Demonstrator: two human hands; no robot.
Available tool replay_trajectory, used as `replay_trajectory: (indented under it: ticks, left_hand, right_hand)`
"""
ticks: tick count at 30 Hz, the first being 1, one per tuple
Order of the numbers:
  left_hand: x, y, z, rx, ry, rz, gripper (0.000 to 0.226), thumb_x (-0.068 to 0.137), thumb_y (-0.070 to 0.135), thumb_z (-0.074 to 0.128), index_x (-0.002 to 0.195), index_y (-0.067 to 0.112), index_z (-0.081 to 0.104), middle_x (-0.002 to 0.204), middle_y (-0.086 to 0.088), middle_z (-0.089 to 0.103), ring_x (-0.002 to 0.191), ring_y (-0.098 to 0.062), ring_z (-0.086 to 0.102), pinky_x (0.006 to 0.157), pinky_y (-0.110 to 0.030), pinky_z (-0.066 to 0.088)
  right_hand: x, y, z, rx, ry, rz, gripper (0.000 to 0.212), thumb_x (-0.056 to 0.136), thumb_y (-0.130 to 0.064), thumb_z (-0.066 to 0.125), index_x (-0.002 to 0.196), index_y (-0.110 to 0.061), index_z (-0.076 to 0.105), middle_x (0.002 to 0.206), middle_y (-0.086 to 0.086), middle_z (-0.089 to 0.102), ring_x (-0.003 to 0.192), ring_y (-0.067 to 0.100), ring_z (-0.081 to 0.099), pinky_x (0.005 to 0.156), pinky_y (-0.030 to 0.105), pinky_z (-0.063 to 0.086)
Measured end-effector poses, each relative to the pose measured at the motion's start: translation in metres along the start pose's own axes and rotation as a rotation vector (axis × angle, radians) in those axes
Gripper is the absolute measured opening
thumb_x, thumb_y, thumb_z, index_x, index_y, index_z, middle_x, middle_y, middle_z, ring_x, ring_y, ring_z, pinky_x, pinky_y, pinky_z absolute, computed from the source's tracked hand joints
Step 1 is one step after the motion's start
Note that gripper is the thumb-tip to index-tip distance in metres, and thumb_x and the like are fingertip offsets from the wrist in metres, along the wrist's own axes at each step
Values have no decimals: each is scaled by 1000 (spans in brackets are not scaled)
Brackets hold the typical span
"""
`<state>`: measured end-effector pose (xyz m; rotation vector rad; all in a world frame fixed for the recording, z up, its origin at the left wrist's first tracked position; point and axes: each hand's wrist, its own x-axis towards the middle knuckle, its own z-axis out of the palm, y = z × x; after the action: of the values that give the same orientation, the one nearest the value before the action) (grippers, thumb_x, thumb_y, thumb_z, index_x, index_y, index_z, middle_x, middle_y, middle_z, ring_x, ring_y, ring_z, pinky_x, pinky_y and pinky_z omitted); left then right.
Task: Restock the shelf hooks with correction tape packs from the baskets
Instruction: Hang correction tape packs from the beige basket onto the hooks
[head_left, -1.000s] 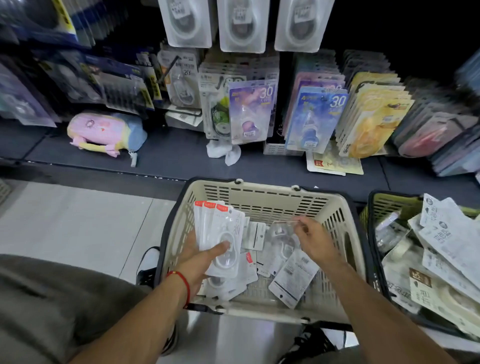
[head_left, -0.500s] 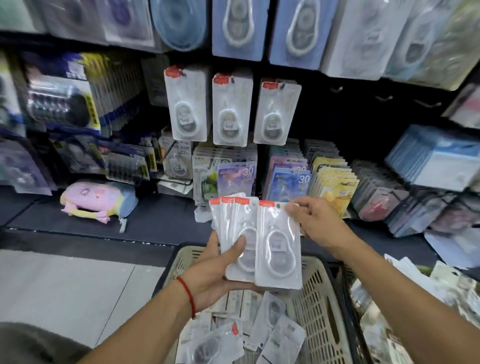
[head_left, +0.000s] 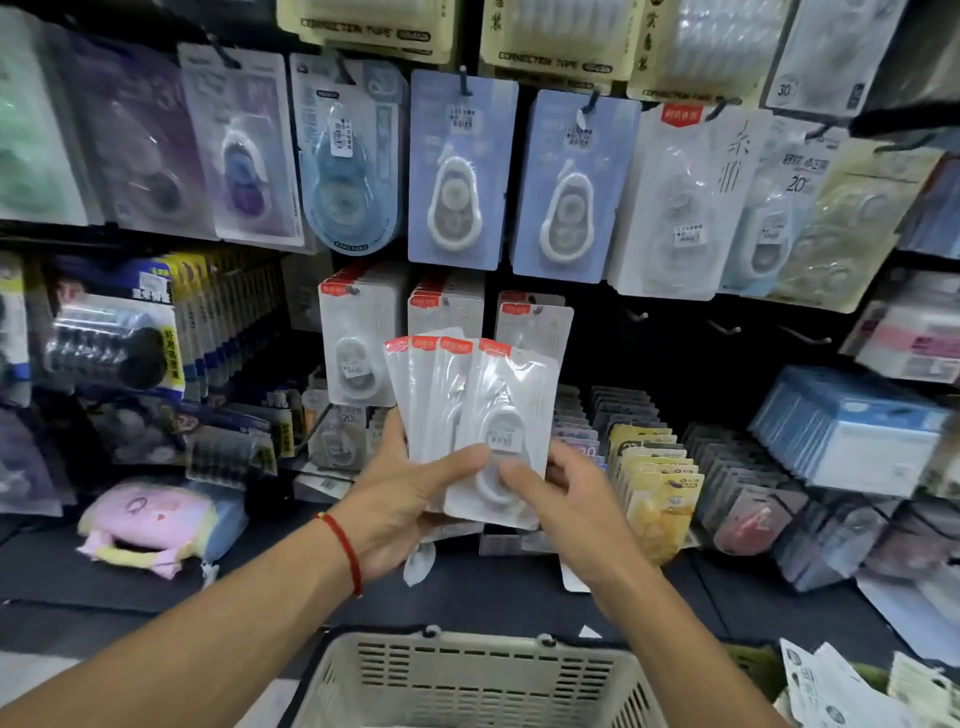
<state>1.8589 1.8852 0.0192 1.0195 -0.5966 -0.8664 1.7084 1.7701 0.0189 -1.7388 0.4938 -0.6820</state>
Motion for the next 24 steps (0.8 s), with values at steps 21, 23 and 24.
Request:
replay_trajectory:
  ticks: [21, 23, 24]
  left_hand:
    - [6, 12, -36, 184, 225, 325, 82, 57, 29, 99, 127, 41, 57, 121, 11, 74, 111, -13, 74, 81, -37, 65]
    - [5, 11, -34, 187, 220, 317, 77, 62, 23, 97, 126, 37, 57, 118, 10, 75, 109, -14, 75, 80, -34, 64]
    - [5, 9, -32, 194, 216, 310, 76, 63, 20, 98, 124, 36, 57, 116, 9, 75, 107, -14, 75, 78, -33, 64]
  right_hand:
    - [70, 3, -7, -26, 412, -40, 41, 96, -49, 68, 130, -26, 61, 116, -10, 73, 108, 23, 72, 90, 51, 58]
    - [68, 10, -10, -272, 393, 61, 54, 97, -57, 62, 140, -26, 52, 122, -12, 62, 111, 16, 64, 92, 40, 53]
    - [66, 14, -9, -350, 398, 84, 57, 98, -56, 62, 144, -25, 49, 124, -11, 58, 110, 13, 62, 93, 38, 52]
